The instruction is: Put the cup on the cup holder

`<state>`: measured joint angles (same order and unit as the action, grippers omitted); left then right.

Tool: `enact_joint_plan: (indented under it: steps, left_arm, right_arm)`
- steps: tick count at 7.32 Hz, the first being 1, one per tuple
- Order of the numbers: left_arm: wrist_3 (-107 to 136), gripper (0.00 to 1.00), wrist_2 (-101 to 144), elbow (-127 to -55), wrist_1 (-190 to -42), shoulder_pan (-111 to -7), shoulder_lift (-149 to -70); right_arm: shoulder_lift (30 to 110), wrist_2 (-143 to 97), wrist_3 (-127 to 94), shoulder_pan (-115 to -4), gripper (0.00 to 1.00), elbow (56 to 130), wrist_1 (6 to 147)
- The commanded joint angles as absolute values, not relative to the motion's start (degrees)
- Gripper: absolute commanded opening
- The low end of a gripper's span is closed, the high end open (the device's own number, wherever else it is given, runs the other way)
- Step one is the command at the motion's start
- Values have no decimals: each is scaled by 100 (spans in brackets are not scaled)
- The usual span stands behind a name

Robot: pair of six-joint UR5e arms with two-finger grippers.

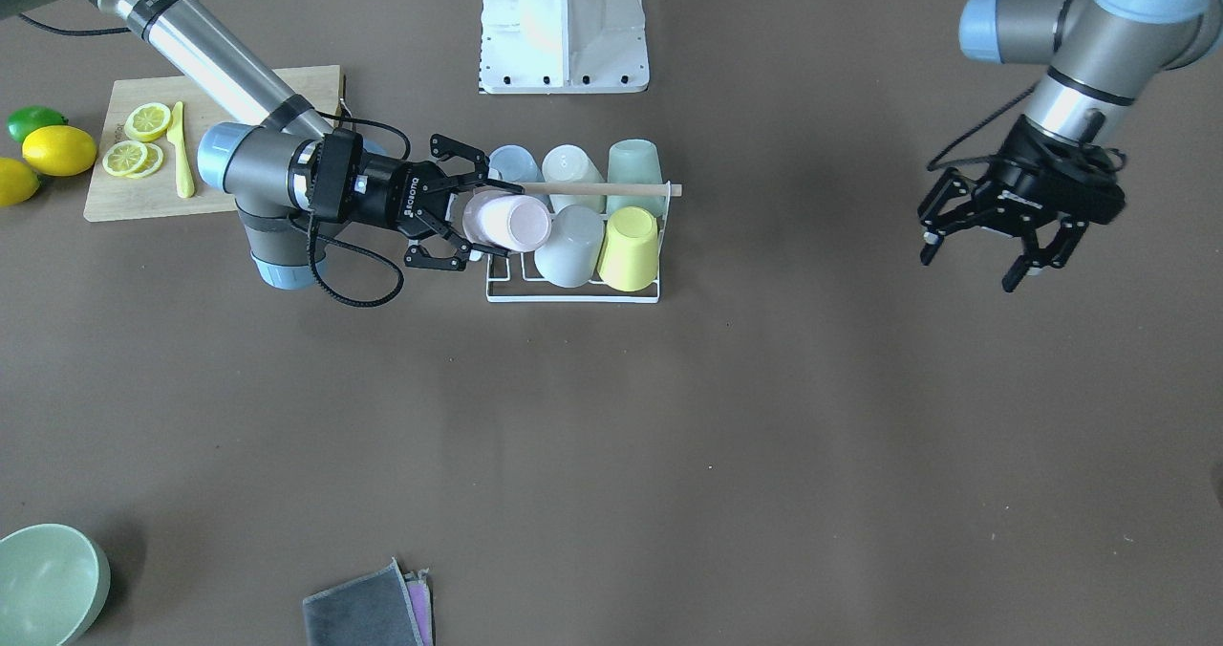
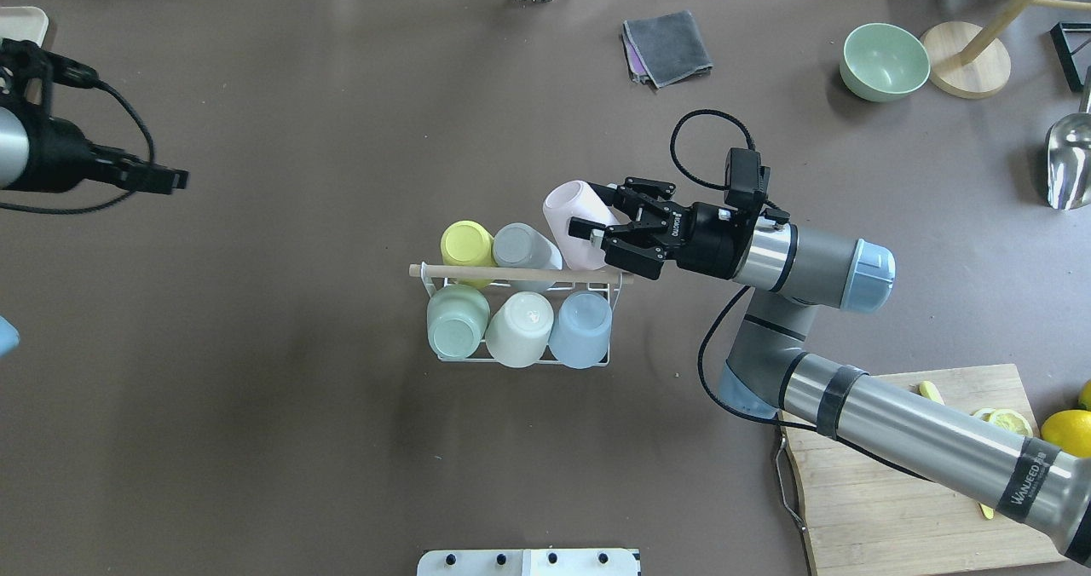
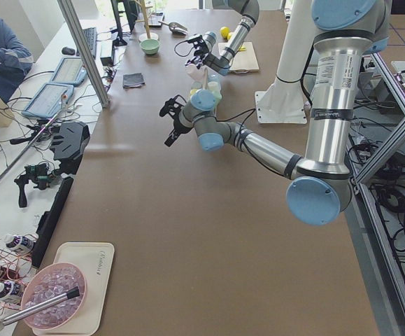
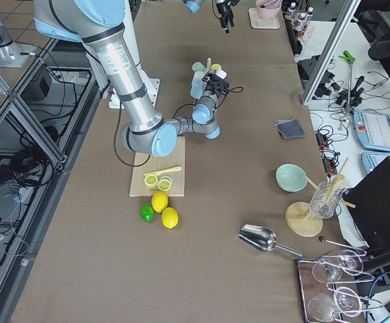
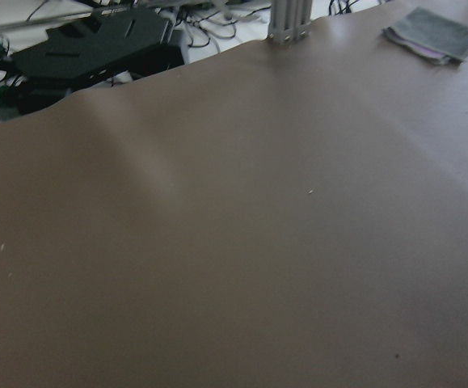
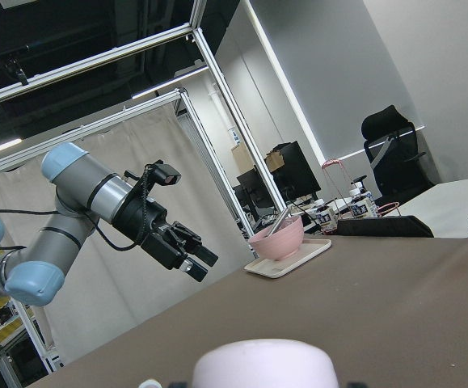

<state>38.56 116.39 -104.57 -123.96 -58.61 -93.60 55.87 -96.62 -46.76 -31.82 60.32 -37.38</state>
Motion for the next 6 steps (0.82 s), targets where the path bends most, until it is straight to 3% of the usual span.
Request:
enact_joint_plan:
  steps: [1,3,4,5,6]
  left_arm:
    - [3841,98,12471,-9785,-11035,-7175,-9343]
    - [3449,98,13494,-8821,-10618,-7567,-9351]
    - [3184,98,13578,-8554,-10565,-7820,-9369]
    - [2703,98,13788,-8456,-10364,-8066,-9360]
    - [1985,98,13868,-8455,-9892,-8338,-9369]
  right_arm:
    - [5599,-9659,-4676,-3182,0,5977,-3771]
    - [5590,-9650,-4676,-3182,0,5977,-3771]
    - [5590,-9642,-4693,-3182,41,5968,-3771]
    - [5590,-9572,-4685,-3182,99,5959,-3779]
    - [5590,-9467,-4676,-3190,100,5959,-3779]
